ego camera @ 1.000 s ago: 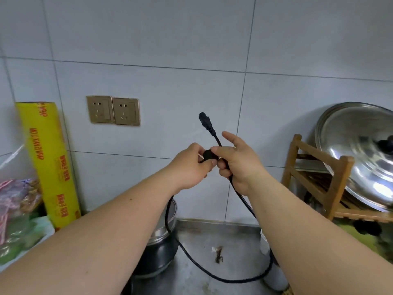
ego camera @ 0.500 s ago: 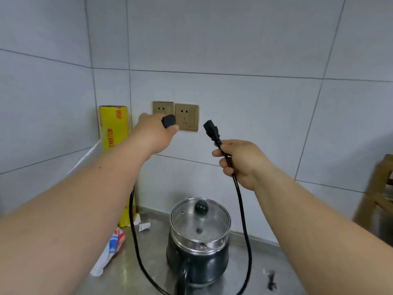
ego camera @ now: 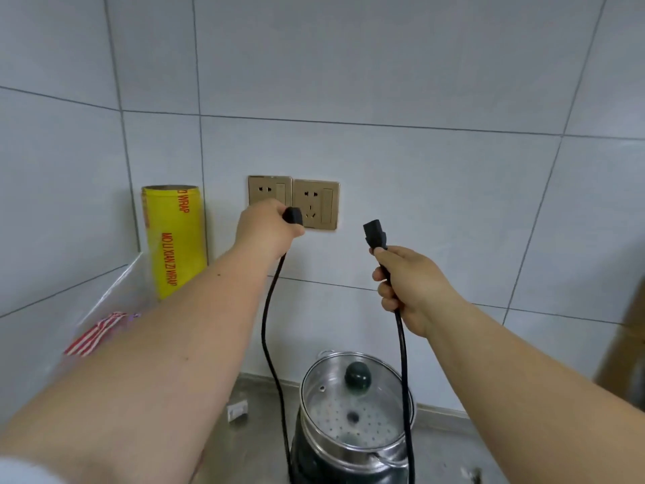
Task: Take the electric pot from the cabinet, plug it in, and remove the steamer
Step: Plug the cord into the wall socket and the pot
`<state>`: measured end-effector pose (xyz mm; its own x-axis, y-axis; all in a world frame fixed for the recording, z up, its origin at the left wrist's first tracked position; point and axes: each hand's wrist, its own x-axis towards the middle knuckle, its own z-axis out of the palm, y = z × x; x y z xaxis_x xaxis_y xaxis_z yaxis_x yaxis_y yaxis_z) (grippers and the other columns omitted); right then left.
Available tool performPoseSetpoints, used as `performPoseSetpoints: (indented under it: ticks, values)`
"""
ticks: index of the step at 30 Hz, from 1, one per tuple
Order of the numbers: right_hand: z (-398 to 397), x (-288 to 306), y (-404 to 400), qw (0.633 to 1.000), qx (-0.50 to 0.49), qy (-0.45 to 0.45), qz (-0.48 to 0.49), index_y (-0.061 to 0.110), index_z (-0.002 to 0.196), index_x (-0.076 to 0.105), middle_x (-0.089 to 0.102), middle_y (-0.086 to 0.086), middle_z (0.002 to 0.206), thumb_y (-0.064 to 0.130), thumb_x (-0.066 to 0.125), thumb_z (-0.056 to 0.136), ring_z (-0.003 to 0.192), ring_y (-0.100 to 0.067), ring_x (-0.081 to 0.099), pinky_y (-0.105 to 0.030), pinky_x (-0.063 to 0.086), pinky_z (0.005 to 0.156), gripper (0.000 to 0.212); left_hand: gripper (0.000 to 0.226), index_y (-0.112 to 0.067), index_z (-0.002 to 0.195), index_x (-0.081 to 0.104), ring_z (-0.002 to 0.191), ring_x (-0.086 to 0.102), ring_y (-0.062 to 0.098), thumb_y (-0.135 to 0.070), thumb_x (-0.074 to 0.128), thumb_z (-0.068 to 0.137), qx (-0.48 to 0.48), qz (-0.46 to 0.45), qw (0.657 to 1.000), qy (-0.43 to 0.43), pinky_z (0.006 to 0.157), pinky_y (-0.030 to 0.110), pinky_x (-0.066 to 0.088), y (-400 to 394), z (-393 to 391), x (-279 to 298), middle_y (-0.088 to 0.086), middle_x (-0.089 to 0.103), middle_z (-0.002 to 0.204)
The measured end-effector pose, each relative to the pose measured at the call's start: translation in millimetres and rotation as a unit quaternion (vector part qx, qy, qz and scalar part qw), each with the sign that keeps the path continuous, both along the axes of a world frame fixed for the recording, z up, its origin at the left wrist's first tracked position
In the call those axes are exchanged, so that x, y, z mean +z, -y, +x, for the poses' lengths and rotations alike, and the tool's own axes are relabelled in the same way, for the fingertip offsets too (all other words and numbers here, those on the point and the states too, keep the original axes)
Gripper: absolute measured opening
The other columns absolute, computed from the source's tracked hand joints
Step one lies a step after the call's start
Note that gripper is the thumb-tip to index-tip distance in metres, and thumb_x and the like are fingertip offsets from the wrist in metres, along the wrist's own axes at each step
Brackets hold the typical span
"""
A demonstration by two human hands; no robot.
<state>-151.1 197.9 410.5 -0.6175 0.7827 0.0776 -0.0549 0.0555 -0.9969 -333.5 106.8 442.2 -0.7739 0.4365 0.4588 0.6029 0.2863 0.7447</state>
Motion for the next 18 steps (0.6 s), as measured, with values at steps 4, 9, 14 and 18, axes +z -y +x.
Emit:
performPoseSetpoints:
  ticks: [4, 9, 14, 18]
  values:
    - [-8, -1, -2, 0.999, -0.034, 0.003, 0.001, 0.017, 0.098, 0.061, 0.048, -0.003, 0.067, 0.023, 0.05, 0.092, 0.038, -0.009, 0.033, -0.019, 0.027, 0.032, 0.014, 0.036, -0.01, 0.103, 0.06, 0.079, 0.054, 0.022, -0.025, 0.072, 0.073, -0.003, 0.053, 0.998, 0.012, 0.052, 0.025, 0.036, -33, -13, -5, 0.002, 0.057, 0.09]
    - [-12, -5, -2, 0.998, -0.058, 0.008, 0.007, 0.018, 0.093, 0.062, 0.049, -0.002, 0.068, 0.023, 0.051, 0.091, 0.042, -0.01, 0.033, -0.019, 0.027, 0.033, 0.013, 0.026, -0.016, 0.09, 0.052, 0.074, 0.052, 0.019, -0.022, 0.072, 0.075, -0.024, 0.079, 0.996, 0.031, 0.054, 0.024, 0.036, -51, -30, -17, 0.004, 0.058, 0.096]
    - [-8, -11, -2, 0.998, -0.068, 0.01, 0.009, 0.02, 0.092, 0.064, 0.05, -0.002, 0.068, 0.024, 0.051, 0.091, 0.041, -0.011, 0.033, -0.019, 0.028, 0.034, 0.013, 0.034, -0.009, 0.101, 0.058, 0.08, 0.054, 0.022, -0.025, 0.072, 0.074, -0.023, 0.088, 0.996, 0.025, 0.066, 0.03, 0.042, -62, -37, -23, 0.013, 0.054, 0.115]
    - [-4, -13, -1, 0.997, -0.072, 0.0, 0.007, 0.021, 0.09, 0.064, 0.049, -0.002, 0.066, 0.022, 0.05, 0.092, 0.041, -0.01, 0.033, -0.019, 0.028, 0.034, 0.014, 0.032, -0.007, 0.097, 0.059, 0.076, 0.057, 0.027, -0.023, 0.073, 0.073, -0.005, 0.076, 0.997, 0.005, 0.062, 0.032, 0.043, -69, -35, -22, 0.015, 0.054, 0.111]
